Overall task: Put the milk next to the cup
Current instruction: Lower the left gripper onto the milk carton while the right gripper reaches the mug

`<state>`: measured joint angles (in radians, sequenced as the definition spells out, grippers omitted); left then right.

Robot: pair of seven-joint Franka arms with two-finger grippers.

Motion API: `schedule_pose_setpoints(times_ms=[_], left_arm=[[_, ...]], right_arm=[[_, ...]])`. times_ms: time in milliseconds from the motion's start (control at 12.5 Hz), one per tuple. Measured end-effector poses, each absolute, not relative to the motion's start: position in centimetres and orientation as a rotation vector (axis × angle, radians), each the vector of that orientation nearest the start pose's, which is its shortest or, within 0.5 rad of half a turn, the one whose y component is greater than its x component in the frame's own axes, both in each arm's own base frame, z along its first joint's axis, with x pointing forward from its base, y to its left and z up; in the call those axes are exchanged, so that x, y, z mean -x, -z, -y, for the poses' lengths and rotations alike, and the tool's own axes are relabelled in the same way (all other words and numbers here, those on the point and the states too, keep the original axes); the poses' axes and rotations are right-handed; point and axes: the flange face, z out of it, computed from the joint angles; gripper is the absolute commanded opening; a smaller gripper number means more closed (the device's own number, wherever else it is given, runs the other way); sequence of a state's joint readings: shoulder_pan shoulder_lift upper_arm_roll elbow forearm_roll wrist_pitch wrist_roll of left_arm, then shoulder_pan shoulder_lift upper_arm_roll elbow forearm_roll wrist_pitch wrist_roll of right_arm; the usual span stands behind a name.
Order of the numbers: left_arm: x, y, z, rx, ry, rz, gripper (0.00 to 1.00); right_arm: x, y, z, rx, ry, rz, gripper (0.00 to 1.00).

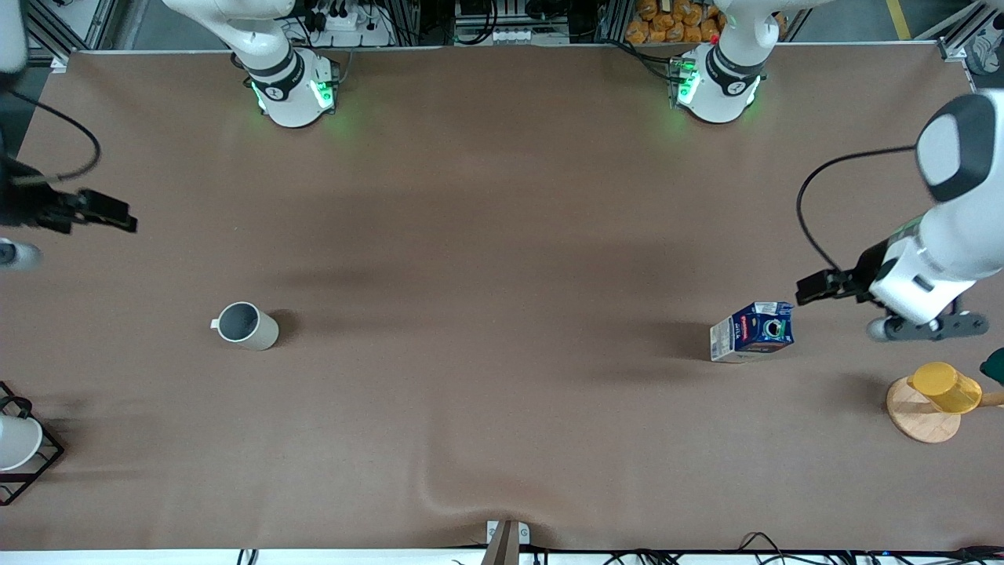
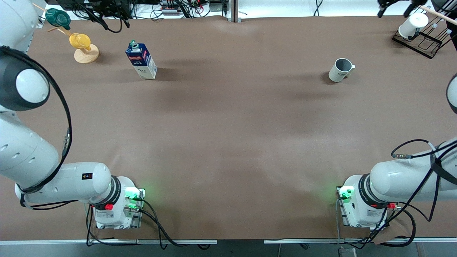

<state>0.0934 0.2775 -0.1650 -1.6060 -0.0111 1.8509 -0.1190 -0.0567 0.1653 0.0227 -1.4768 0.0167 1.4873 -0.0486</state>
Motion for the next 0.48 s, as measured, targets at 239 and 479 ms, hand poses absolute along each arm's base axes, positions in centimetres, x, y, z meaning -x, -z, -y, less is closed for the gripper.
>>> schedule_pose_setpoints(times_ms=[239, 479], left_arm=[[-65.1, -43.2, 4.0, 3.202, -0.064, 0.086, 1.00], [-65.0, -40.9, 4.2, 3.204, -0.048, 0.083, 1.00]], right_arm=[[-62.8, -50.3, 1.4, 3.102, -0.263, 0.038, 1.00], [-65.4, -43.3, 2.2, 3.097, -0.308, 0.026, 1.00]])
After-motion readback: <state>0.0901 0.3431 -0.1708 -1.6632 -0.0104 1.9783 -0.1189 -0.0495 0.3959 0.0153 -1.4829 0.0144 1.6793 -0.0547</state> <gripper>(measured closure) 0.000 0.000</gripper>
